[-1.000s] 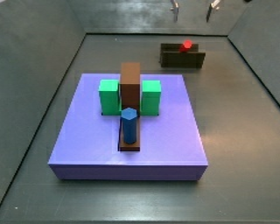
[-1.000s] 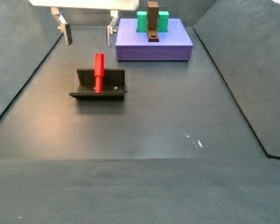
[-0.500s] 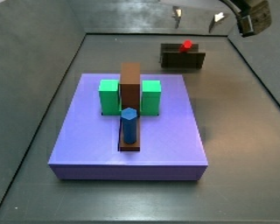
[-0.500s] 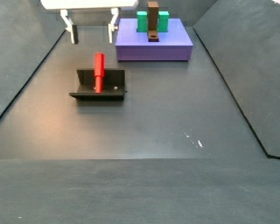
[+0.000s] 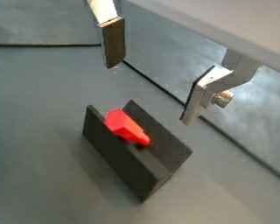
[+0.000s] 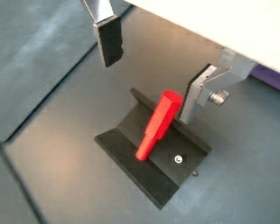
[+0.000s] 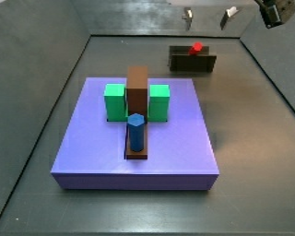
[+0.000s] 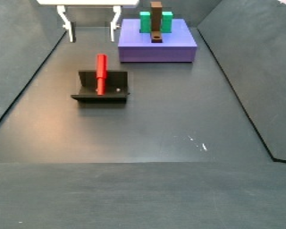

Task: Pick up the red object. Move up. Place the red object on the fixture. Regrasp the red object. Move to above the board. Insert the red object.
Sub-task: Regrasp the red object.

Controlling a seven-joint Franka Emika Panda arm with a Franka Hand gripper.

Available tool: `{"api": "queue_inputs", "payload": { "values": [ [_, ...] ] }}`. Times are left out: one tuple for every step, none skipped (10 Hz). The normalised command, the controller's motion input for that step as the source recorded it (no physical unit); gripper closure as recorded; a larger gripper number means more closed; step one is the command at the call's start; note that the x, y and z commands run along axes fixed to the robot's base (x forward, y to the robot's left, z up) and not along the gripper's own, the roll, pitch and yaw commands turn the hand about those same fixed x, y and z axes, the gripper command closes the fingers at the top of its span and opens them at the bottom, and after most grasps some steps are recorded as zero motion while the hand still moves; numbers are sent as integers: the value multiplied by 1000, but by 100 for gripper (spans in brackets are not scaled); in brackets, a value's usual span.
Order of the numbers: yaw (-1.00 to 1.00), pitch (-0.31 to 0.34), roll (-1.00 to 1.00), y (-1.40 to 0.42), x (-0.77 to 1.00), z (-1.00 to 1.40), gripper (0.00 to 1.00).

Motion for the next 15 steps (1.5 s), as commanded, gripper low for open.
{"api": "queue_inputs", "payload": {
  "values": [
    [283,0,1000,-254,11,-91,0],
    [177,-14,1000,-269,77,-277,0],
    [86,0,866,-257,389,-391,0],
    [0,0,577,-63,380,-583,0],
    [51,0,429,0,157,-469,0],
    [149,-9,309,31,0,-234,0],
    [74,0,300,0,0,-157,0],
    [57,-6,217,0,0,-180,0],
    [91,-197,214,0,0,-306,0],
    [89,-231,214,0,-31,-389,0],
    [71,-146,186,0,0,-257,0],
    [0,-40,231,63,0,-140,0],
    [0,0,323,0,3,-31,0],
    [0,0,0,0,0,0,0],
    [0,0,0,0,0,0,100]
  ]
}}
